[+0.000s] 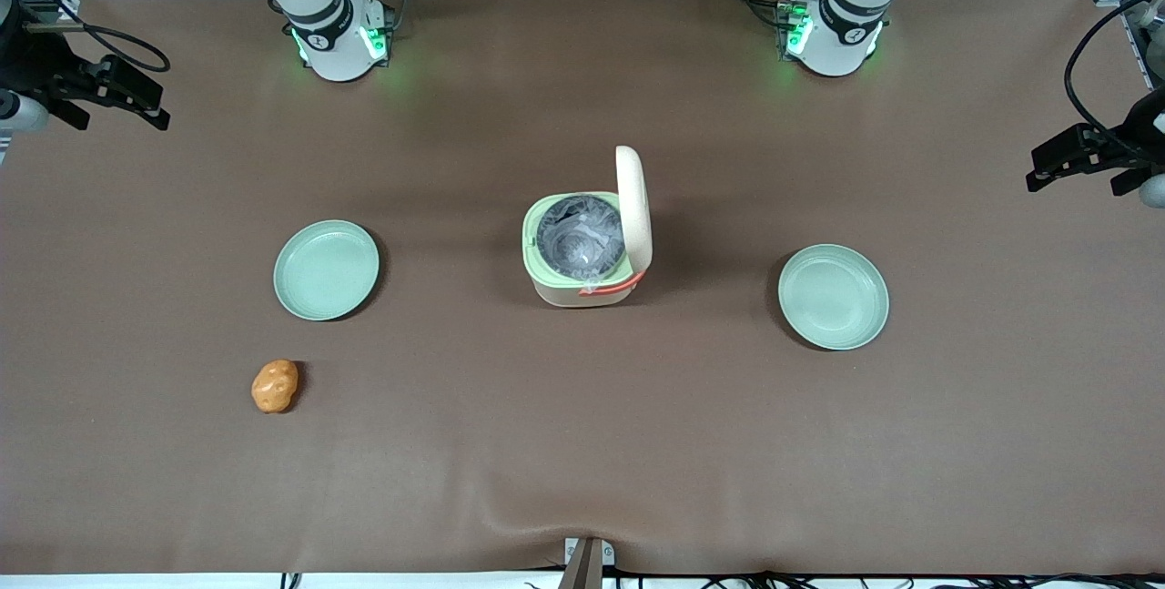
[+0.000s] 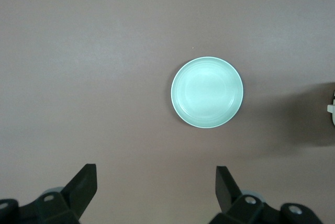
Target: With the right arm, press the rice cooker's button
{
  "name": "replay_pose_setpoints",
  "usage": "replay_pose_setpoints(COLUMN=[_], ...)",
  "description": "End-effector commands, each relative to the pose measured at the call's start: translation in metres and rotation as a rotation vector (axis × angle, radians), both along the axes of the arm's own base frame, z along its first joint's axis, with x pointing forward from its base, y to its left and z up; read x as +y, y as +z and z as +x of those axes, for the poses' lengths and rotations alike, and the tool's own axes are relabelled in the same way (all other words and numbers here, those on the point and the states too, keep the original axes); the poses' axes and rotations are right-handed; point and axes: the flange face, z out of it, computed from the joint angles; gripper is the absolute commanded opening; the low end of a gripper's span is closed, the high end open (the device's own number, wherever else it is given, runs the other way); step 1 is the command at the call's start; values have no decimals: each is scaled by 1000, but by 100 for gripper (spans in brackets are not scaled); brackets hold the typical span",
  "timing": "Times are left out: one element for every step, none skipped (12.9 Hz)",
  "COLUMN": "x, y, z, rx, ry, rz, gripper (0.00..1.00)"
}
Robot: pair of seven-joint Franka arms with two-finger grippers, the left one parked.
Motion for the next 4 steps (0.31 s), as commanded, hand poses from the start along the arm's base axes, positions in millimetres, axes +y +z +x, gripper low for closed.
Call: replay_pose_setpoints(x=[-2, -2, -3, -4], y=[5, 4, 4, 4], z=[-3, -3, -2, 0], rx=[-14, -13, -16, -27], ry=[11, 14, 36, 66], rz=[4, 6, 8, 9], gripper=[100, 100, 100, 100])
